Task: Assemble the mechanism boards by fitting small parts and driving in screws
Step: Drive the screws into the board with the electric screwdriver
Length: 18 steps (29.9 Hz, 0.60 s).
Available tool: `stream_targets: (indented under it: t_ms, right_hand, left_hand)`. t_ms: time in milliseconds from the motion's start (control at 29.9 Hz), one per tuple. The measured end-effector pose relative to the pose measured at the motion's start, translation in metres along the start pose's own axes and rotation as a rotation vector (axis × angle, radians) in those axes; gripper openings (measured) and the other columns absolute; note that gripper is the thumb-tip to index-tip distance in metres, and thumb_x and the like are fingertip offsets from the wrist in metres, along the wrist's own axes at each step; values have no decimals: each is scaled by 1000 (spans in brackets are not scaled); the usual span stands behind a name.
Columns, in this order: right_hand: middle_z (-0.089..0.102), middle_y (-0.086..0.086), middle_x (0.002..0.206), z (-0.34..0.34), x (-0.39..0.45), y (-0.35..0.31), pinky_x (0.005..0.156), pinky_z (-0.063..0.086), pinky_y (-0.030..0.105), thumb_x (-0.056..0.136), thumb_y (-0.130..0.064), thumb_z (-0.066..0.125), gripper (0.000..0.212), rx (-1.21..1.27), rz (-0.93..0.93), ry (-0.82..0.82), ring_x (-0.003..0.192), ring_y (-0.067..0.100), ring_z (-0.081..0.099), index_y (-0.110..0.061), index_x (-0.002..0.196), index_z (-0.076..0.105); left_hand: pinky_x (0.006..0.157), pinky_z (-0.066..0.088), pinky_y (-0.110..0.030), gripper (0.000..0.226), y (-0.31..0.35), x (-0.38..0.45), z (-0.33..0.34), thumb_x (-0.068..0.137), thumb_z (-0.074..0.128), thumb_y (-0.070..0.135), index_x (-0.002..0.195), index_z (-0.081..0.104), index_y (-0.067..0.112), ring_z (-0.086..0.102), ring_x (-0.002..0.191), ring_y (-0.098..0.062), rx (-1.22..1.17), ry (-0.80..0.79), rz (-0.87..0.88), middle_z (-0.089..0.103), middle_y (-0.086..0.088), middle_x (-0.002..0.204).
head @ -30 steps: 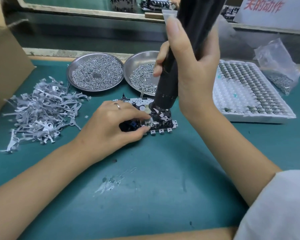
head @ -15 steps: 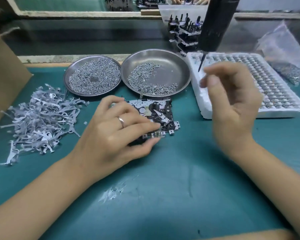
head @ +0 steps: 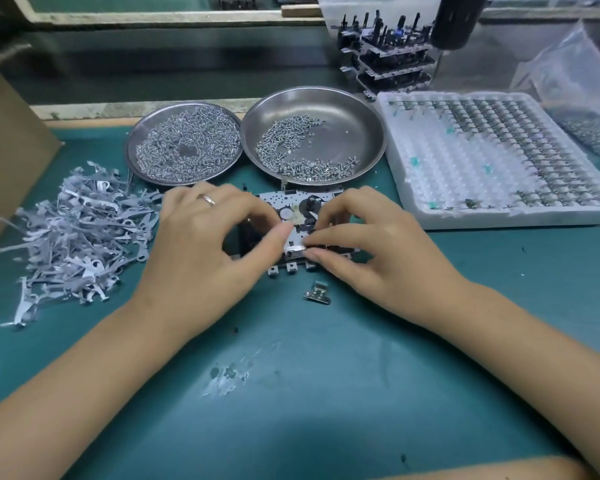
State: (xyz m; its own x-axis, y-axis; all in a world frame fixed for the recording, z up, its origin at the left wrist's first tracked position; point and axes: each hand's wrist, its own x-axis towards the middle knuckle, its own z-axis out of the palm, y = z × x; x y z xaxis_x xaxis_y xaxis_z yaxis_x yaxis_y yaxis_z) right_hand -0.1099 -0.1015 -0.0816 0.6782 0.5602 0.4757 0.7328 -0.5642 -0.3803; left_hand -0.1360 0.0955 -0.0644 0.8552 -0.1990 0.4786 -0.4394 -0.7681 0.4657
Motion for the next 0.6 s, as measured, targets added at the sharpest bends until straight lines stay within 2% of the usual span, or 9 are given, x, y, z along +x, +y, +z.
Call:
stream_targets:
  t_ms: [67, 167, 334, 468, 601]
  right_hand:
    - [64, 8, 93, 1, 0, -1, 69, 46, 45, 86, -20, 65, 16, -52, -33, 6, 81, 30, 57, -8, 91, 75]
    - [66, 8, 94, 2, 0, -1, 67, 46, 45, 88, -16, 64, 14, -104, -61, 11, 80, 31, 57, -5, 90, 73]
    - [68, 10, 92, 5, -1, -5, 64, 48, 43, 88, -11, 64, 11, -184, -97, 50, 74, 32, 59, -2, 87, 71]
    - [68, 10, 93, 6, -1, -8, 67, 48, 41, 91, -14, 58, 17, -235, -111, 69, 73, 32, 59, -2, 88, 70]
    - [68, 10, 93, 7, -1, -10, 69, 47, 39, 91, -14, 57, 18, -257, -98, 79, 74, 32, 59, -2, 88, 70]
  left_hand:
    - [89, 36, -44, 25, 0, 0, 2, 80, 57, 48, 73, 66, 25, 55, 79, -18, 15, -43, -77, 61, 13, 74]
    - [88, 39, -53, 16, 1, 1, 2, 77, 63, 43, 70, 65, 29, 54, 77, -19, -94, -90, -142, 61, 13, 71]
    - [87, 39, -55, 16, 2, 2, 2, 75, 63, 44, 69, 67, 30, 55, 77, -17, -143, -90, -148, 63, 11, 72]
    - [96, 33, -45, 17, 0, 3, 1, 76, 62, 44, 69, 68, 30, 59, 83, -17, -46, -78, -104, 66, 13, 78]
    - [97, 25, -37, 15, 0, 6, 0, 75, 59, 45, 67, 62, 33, 58, 84, -15, -25, -90, -71, 64, 14, 80]
